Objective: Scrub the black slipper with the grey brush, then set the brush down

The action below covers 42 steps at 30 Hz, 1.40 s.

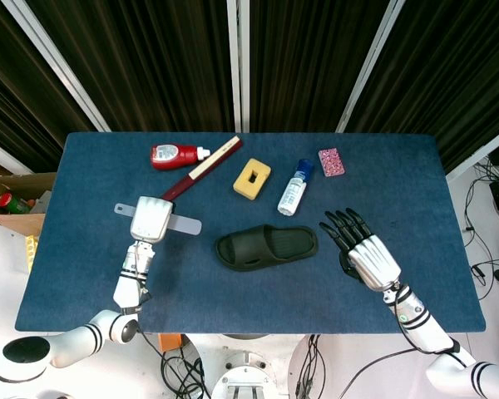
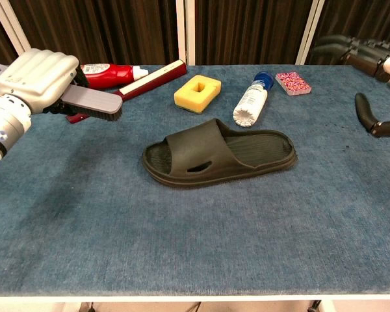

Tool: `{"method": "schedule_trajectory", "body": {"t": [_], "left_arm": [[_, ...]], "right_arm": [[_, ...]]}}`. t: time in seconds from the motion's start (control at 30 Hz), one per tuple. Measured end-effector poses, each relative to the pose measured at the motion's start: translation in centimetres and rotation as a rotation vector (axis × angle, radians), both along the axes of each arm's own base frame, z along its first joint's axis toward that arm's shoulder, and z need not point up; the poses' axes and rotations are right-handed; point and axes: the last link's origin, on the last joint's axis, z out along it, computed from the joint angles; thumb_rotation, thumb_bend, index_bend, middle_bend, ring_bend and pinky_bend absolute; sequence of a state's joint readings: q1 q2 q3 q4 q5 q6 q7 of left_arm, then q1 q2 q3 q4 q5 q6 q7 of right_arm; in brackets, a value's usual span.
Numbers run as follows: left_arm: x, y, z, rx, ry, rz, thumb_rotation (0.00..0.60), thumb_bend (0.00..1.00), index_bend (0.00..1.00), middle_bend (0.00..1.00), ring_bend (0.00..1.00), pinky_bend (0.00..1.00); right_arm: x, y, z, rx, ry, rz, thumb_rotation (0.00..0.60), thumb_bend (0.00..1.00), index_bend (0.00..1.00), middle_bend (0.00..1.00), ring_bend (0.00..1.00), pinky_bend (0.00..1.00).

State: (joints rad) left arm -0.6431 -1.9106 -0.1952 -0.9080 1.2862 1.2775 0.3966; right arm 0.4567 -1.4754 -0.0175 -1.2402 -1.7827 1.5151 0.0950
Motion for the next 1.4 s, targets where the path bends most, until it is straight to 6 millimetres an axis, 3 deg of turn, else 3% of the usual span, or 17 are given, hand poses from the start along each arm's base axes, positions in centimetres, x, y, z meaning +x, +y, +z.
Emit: {"method": "schedule_trajectory", "body": {"t": [0.23, 0.37, 0.67, 0.77, 0.87, 1.03, 1.2, 1.4], "left_arm": [[-3.0, -0.8, -0.7, 0.017, 0.0, 0.042, 0.6, 0.56, 1.0, 1.0, 1.0, 1.0], [-4.3, -1.7, -1.4, -0.002, -0.026, 0.075, 0.6, 0.56, 1.0, 1.0, 1.0, 1.0], [-5.3, -2.7, -2.7, -0.065, -0.053, 0.088, 0.6, 0.57, 0.98, 1.0, 1.0, 0.99], [-5.6, -2.9, -3.1, -0.09, -0.046, 0.095, 0.599, 0.57, 0.85, 0.98, 0.93, 0.93], [-5.9, -2.9, -3.4, -0.118, -0.035, 0.116, 0.554, 0.56, 0.66, 0.84, 0.77, 0.87], [-6.2, -3.0, -3.4, -0.135, -0.012, 0.139, 0.471, 0.56, 0.47, 0.64, 0.61, 0.75], [-6.4, -3.3, -3.2, -0.142, 0.019, 0.141, 0.432, 0.56, 0.36, 0.49, 0.45, 0.6], [-6.3, -3.6, -2.9, -0.143, 0.028, 0.13, 0.348, 0.56, 0.29, 0.39, 0.35, 0.52]], "right_arm": [[0.8, -0.1, 3.2, -0.073, -0.077, 0.011, 0.578, 0.78, 0.0, 0.0, 0.0, 0.0], [0.7, 0.0, 3.2, -0.073, -0.077, 0.0, 0.579, 0.78, 0.0, 0.0, 0.0, 0.0], [0.6, 0.0, 2.9, -0.069, -0.067, -0.007, 0.579, 0.78, 0.0, 0.0, 0.0, 0.0], [0.6, 0.0, 3.0, -0.076, -0.066, -0.007, 0.579, 0.78, 0.0, 0.0, 0.0, 0.0], [0.5, 0.0, 3.1, -0.08, -0.064, -0.009, 0.58, 0.78, 0.0, 0.0, 0.0, 0.0], [0.5, 0.0, 2.9, -0.08, -0.059, -0.012, 0.58, 0.78, 0.0, 0.0, 0.0, 0.0], [0.4, -0.1, 2.8, -0.081, -0.056, -0.014, 0.579, 0.78, 0.0, 0.0, 0.0, 0.0], [0.4, 0.0, 2.8, -0.085, -0.051, -0.013, 0.578, 0.78, 0.0, 0.0, 0.0, 0.0]]}}
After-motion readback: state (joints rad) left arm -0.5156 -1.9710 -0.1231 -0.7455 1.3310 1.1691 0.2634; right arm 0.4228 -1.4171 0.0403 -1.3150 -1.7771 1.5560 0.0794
